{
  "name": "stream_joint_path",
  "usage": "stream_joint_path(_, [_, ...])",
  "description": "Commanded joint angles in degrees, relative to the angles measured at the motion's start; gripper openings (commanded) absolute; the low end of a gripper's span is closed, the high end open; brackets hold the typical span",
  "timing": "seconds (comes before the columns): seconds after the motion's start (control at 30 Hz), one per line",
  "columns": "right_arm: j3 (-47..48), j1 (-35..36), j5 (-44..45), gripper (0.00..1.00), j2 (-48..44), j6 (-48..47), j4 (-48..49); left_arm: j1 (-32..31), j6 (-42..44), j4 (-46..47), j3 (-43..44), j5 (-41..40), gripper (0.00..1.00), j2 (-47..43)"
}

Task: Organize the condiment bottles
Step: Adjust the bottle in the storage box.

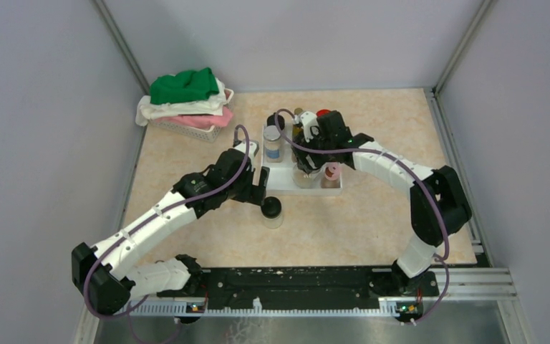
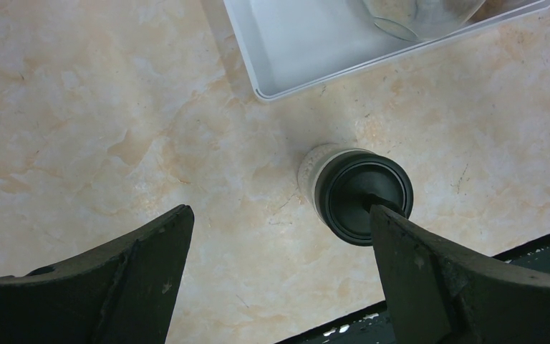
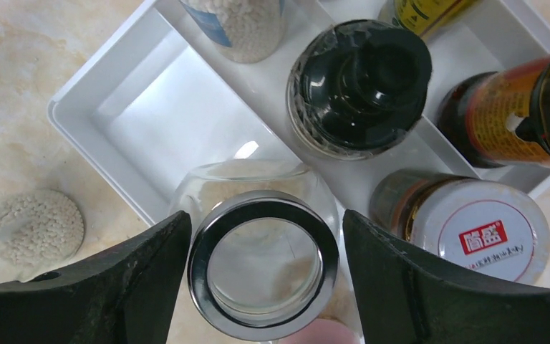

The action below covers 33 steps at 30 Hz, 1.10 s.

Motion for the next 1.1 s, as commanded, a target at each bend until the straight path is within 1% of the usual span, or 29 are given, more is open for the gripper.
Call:
stream_joint_path(0.0, [3.5, 2.0, 0.1, 0.75, 1.4, -0.5, -1.3, -0.1, 0.1, 1.9, 0.0, 0.1, 0.99, -1.0])
stream_joint_path(0.2, [3.4, 3.7, -0.3, 0.70, 2.2, -0.6, -1.0, -0.1, 0.1, 2.6, -0.1, 0.5, 0.99, -0.4])
stream_joint_path(0.37, [3.4, 4.7, -1.4, 0.69, 2.2, -0.9, -0.1, -0.1, 0.0, 2.8, -0.2, 0.6, 0.99, -0.1])
stream_joint_path(0.53, [3.9, 5.4, -4.5, 0.66, 2.8, -2.5, -0.8, -0.1, 0.0, 2.7, -0.2, 0.5, 0.99, -0.2])
stream_joint_path(0.63, [3.3, 5.9, -6.7, 0.66, 2.1, -4.2, -1.3, -0.1, 0.0, 2.6, -0.4, 0.4, 0.99, -0.4])
stream_joint_path(0.8, [3.0, 6.1, -10.0, 0.64, 1.4, -9.8, -6.0, -0.1, -0.1, 2.7, -0.5, 0.5, 0.99, -0.3])
stream_joint_path(1.07, [0.2, 6.0, -15.9, 0.65, -2.4, -17.3, -8.7, -0.1, 0.4, 2.7, -0.3, 0.6, 0.99, 0.5])
